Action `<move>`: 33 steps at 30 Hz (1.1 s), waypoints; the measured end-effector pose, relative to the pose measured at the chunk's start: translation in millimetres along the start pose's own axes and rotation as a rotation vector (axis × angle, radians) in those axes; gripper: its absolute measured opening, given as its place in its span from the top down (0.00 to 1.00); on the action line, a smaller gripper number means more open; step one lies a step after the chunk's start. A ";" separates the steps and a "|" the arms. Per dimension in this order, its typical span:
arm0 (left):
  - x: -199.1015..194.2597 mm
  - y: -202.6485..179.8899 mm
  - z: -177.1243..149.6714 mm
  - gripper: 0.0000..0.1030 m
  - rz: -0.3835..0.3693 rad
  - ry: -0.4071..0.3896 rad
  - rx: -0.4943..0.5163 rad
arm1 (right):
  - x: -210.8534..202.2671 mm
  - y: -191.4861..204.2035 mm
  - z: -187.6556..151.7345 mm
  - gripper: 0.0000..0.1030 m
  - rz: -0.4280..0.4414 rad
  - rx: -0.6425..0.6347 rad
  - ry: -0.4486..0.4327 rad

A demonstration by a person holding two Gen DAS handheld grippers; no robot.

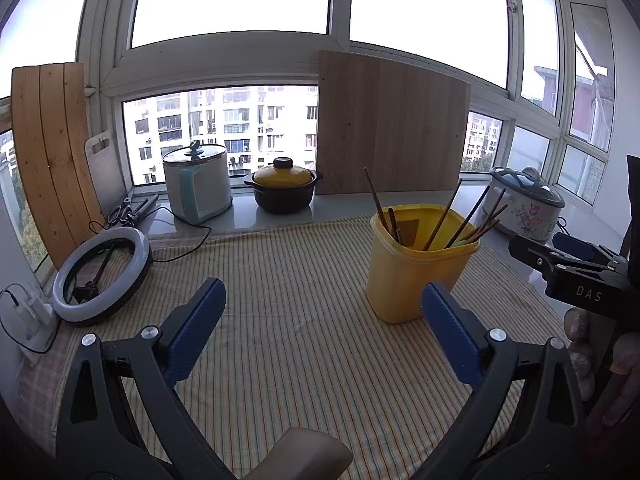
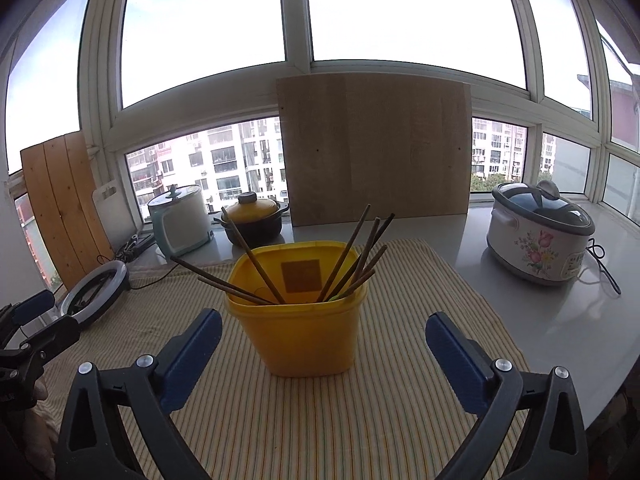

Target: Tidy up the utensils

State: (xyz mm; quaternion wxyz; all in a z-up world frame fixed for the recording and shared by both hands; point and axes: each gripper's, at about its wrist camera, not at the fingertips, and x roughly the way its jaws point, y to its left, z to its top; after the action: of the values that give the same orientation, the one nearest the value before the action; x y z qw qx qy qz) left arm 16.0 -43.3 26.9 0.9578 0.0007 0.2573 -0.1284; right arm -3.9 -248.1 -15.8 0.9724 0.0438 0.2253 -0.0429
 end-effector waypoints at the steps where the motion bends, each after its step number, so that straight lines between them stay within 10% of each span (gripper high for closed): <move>1: -0.5 1.3 -1.4 0.01 0.007 0.006 -0.006 | 0.2 -0.7 -0.7 0.00 -0.004 0.002 0.000; 33: -9.0 5.6 -14.2 0.00 0.118 -0.016 0.003 | -0.2 -4.4 -6.1 0.00 -0.054 0.031 -0.008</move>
State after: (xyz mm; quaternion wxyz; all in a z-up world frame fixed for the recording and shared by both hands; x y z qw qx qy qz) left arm 2.9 -34.7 18.7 0.9656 0.0161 0.2491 -0.0723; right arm -7.2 -251.8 -21.5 0.9710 0.0525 0.2218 -0.0728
